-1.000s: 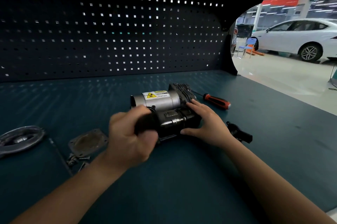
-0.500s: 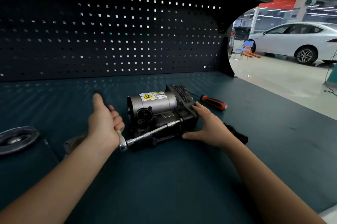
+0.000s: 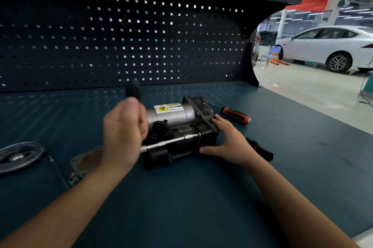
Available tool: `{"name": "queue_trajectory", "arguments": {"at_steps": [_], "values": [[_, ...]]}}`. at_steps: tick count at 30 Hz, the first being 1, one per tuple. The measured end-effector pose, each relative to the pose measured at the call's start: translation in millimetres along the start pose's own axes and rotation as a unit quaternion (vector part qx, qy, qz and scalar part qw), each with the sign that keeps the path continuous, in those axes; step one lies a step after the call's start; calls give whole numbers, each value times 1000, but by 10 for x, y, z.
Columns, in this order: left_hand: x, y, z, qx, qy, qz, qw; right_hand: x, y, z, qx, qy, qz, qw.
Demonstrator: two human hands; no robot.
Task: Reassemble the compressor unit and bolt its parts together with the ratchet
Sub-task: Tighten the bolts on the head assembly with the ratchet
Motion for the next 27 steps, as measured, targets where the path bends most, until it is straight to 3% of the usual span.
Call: {"name": "queue_trajectory", "arguments": {"at_steps": [2,5,7,9,12,16,21,23,25,27], "values": [[-96,-110,-252,52,-132,81,987,9,2,2,-3,0,-1,1000],[-55,-242,-703,159,-353,177,905,10,-13,31,-7,12,13,1000],[-5,-236,-851,196,-406,190,872,15,-2,49,-21,15,17,1000],[-56,-226,-825,181,-394,178,883,23,11,28,-50,17,27,998],[-228,-187,-582,146,-325,124,926,24,30,-5,-68,23,58,996],[-251,-74,-246,83,-168,30,982,33,20,-7,-59,20,81,995],[-70,76,-16,105,-41,-172,979,30,27,-9,-46,13,76,996],[-108,12,-39,70,-35,-157,984,40,80,-30,-25,16,53,998],[-219,-105,-104,34,-36,-86,995,48,119,-34,-3,25,36,999],[-328,-200,-199,47,-95,-26,994,50,112,-33,-2,27,40,999]]}}
Point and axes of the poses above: each hand's wrist, its own x-axis away from the middle knuckle, its own y-axis out of the palm, z = x × y, the point moved 5 cm from there along -x, towards the middle knuckle, and after that the axes turned 8 degrees about -x, right-handed, at the moved point
